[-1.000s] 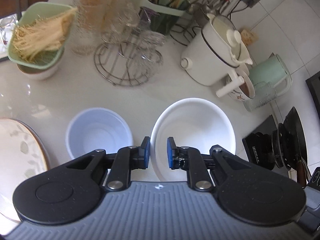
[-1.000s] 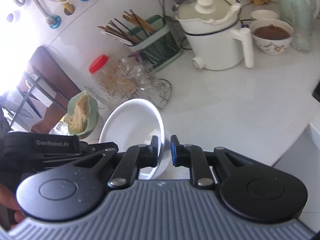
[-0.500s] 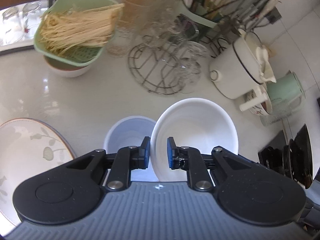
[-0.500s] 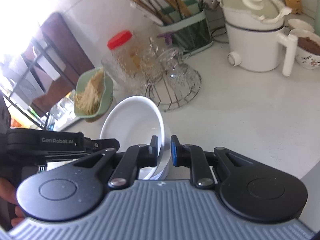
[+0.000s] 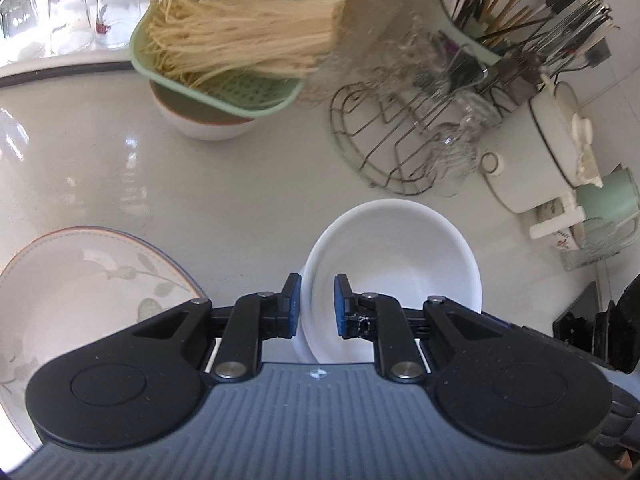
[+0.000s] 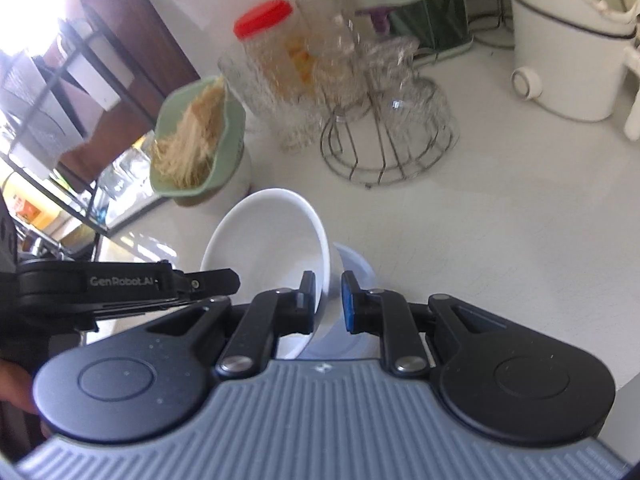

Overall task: Organize plates and bowls
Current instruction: 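Lower the white bowl into the other white bowl and open both grippers, then close both grippers on the rims of the nested white bowls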

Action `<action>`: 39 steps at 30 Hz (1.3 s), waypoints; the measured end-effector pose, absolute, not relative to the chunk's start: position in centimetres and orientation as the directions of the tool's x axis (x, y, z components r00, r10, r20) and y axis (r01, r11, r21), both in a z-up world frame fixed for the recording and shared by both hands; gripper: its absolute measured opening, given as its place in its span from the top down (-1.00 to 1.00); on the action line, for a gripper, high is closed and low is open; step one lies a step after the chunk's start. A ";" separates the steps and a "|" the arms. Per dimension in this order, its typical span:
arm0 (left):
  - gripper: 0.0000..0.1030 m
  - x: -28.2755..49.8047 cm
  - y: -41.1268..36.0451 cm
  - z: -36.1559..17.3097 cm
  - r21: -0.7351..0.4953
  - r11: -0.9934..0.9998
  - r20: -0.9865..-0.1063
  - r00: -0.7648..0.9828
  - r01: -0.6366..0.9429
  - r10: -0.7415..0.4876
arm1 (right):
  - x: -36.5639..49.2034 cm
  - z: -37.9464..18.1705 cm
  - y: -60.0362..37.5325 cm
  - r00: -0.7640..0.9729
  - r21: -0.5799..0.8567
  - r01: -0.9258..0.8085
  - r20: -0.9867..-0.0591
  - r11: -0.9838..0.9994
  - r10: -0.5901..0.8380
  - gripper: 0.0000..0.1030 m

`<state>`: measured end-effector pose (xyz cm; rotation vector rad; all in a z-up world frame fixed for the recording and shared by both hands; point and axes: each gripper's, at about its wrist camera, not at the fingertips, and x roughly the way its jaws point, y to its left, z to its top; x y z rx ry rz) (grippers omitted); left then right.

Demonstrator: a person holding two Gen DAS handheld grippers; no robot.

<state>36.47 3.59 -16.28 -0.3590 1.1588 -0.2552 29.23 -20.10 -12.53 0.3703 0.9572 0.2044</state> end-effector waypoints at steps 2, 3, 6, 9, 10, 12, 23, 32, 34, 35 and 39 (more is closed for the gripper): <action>0.64 36.7 4.1 -16.8 -0.404 0.915 -0.848 0.377 -0.002 -0.373 | 29.4 -13.0 -19.7 0.554 0.380 -0.016 -0.767 0.925 0.324 0.65; 0.64 36.8 4.4 -16.9 -0.404 0.915 -0.848 0.376 -0.005 -0.373 | 29.5 -13.0 -19.7 0.553 0.370 -0.014 -0.771 0.929 0.316 0.56; 0.55 37.2 4.8 -17.1 -0.410 0.912 -0.850 0.360 0.005 -0.384 | 29.5 -12.7 -20.0 0.578 0.346 -0.002 -0.765 0.938 0.283 0.16; 0.25 37.2 5.2 -16.9 -0.393 0.919 -0.851 0.373 0.016 -0.371 | 29.9 -13.0 -20.7 0.595 0.349 0.023 -0.758 0.937 0.268 0.14; 0.25 37.2 5.2 -16.8 -0.389 0.921 -0.851 0.375 0.020 -0.368 | 30.1 -13.2 -20.9 0.594 0.351 0.039 -0.761 0.935 0.261 0.14; 0.25 37.3 5.3 -16.8 -0.389 0.921 -0.852 0.373 0.021 -0.368 | 30.5 -14.0 -21.2 0.589 0.360 0.068 -0.767 0.930 0.254 0.14; 0.10 37.9 4.7 -17.3 -0.370 0.929 -0.872 0.335 0.025 -0.356 | 31.1 -18.9 -20.7 0.508 0.453 0.241 -0.812 0.858 0.286 0.42; 0.02 38.4 2.9 -17.2 -0.368 0.927 -0.876 0.307 0.070 -0.372 | 30.7 -19.8 -20.8 0.495 0.439 0.244 -0.823 0.865 0.279 0.76; 0.00 38.2 2.0 -17.4 -0.373 0.922 -0.875 0.293 0.099 -0.385 | 30.2 -19.6 -21.4 0.502 0.435 0.246 -0.822 0.866 0.270 0.76; 0.00 38.0 1.4 -17.4 -0.371 0.922 -0.876 0.289 0.112 -0.387 | 30.0 -19.6 -21.7 0.501 0.436 0.249 -0.822 0.865 0.270 0.76; 0.00 37.2 -0.2 -17.9 -0.380 0.917 -0.873 0.280 0.118 -0.398 | 28.9 -19.5 -23.1 0.503 0.428 0.269 -0.826 0.863 0.254 0.77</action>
